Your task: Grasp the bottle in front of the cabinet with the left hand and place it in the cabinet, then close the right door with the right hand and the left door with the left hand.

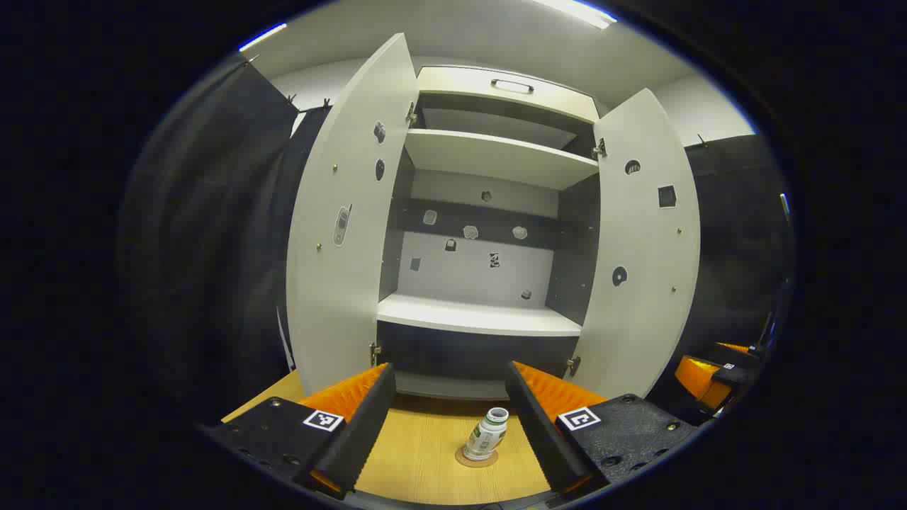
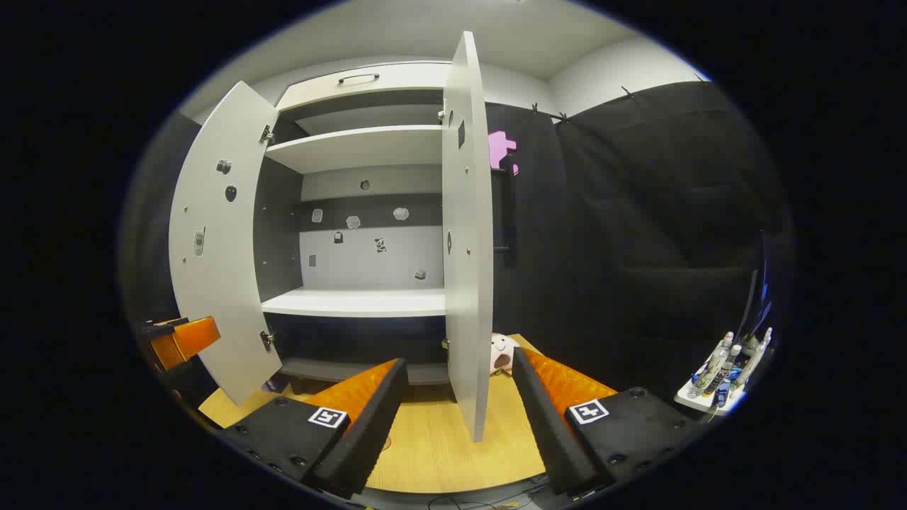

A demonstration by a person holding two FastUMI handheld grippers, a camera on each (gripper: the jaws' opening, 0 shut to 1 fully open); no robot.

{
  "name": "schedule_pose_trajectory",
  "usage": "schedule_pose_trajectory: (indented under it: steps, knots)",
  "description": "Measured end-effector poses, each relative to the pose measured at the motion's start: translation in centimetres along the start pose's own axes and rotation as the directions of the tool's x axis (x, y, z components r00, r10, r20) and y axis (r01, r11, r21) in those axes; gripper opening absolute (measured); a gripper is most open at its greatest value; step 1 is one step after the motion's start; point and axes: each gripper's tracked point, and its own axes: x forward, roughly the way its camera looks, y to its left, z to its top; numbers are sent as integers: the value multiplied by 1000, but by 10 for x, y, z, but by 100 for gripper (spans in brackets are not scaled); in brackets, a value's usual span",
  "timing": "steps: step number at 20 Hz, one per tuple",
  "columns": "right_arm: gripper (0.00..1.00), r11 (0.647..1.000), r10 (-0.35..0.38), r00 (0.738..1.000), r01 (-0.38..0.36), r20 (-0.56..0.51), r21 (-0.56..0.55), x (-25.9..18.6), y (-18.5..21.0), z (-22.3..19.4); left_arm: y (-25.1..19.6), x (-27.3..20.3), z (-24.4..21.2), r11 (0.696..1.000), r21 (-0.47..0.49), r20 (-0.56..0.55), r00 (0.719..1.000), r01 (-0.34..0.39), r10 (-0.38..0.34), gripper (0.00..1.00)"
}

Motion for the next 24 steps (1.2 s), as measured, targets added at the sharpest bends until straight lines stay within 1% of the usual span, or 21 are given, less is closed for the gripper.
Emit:
schedule_pose_trajectory:
  steps: [1, 2, 6, 13, 18, 19, 20, 24]
  knots:
    - [93, 1000, 1, 1000, -1, -1, -1, -1, 1, -1, 0, 0, 0, 1000, 3, 1, 1000, 0, 0, 95]
    - [98, 1000, 1, 1000, -1, -3, 0, -2, 1, -2, 1, -1, 1, 1000, 4, 2, 1000, 1, -1, 95]
    - [98, 1000, -9, 1000, 9, -11, 12, -2, -2, -4, 1, -3, 1, 1000, -7, 3, 1000, 5, -5, 95]
    - [98, 1000, -16, 1000, 16, -2, 5, -5, -4, -4, -1, -3, 0, 1000, 6, -4, 1000, 15, -15, 95]
    - [98, 1000, -19, 1000, 19, -3, -15, -6, -6, -6, -6, -1, -17, 1000, -11, -39, 999, 27, -27, 95]
    - [98, 1000, -22, 1000, 22, 0, -21, -7, -7, -6, -8, 0, -22, 999, -14, -45, 998, 32, -32, 92]
    - [98, 999, -24, 1000, 24, -1, -24, -8, -8, -7, -9, 2, -25, 999, -15, -38, 999, 37, -37, 95]
    - [98, 999, -40, 999, 40, 1, -8, -10, -17, -5, -24, 14, -48, 997, 17, -33, 997, 73, -73, 95]
